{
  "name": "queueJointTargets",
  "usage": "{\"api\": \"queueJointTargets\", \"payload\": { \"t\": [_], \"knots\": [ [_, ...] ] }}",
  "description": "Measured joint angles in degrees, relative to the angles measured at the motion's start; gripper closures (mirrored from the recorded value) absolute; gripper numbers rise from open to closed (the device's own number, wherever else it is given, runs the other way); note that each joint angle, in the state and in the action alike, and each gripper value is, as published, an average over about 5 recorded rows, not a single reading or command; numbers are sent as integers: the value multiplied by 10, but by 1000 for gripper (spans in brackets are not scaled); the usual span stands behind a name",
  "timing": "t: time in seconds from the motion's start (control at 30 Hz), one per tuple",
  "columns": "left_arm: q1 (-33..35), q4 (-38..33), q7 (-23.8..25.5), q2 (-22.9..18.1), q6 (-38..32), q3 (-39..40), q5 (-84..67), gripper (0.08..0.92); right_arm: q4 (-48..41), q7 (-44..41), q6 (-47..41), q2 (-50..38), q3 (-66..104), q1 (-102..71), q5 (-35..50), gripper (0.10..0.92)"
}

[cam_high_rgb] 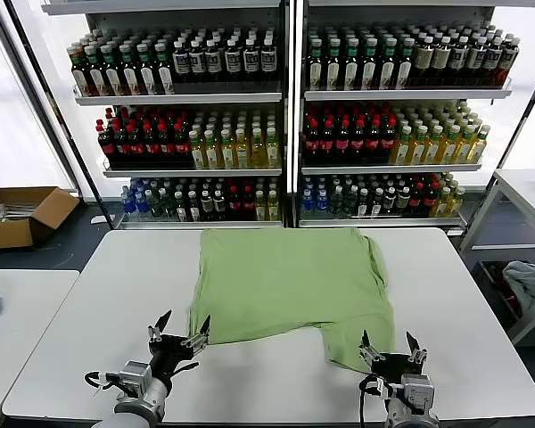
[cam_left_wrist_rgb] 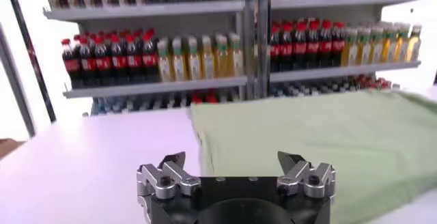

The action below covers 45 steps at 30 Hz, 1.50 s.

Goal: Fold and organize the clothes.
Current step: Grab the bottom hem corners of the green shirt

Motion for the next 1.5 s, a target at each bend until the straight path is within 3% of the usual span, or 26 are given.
{"api": "queueJointTargets", "payload": {
  "t": [1.37, 1.5],
  "knots": [
    [-16, 63, 4, 10, 28, 11, -16, 177, -34, 34, -2, 17, -42, -14, -5, 204],
    [-14, 63, 5, 11, 27, 12, -17, 184, -38, 38, -2, 15, -43, -12, -7, 260]
  ]
}}
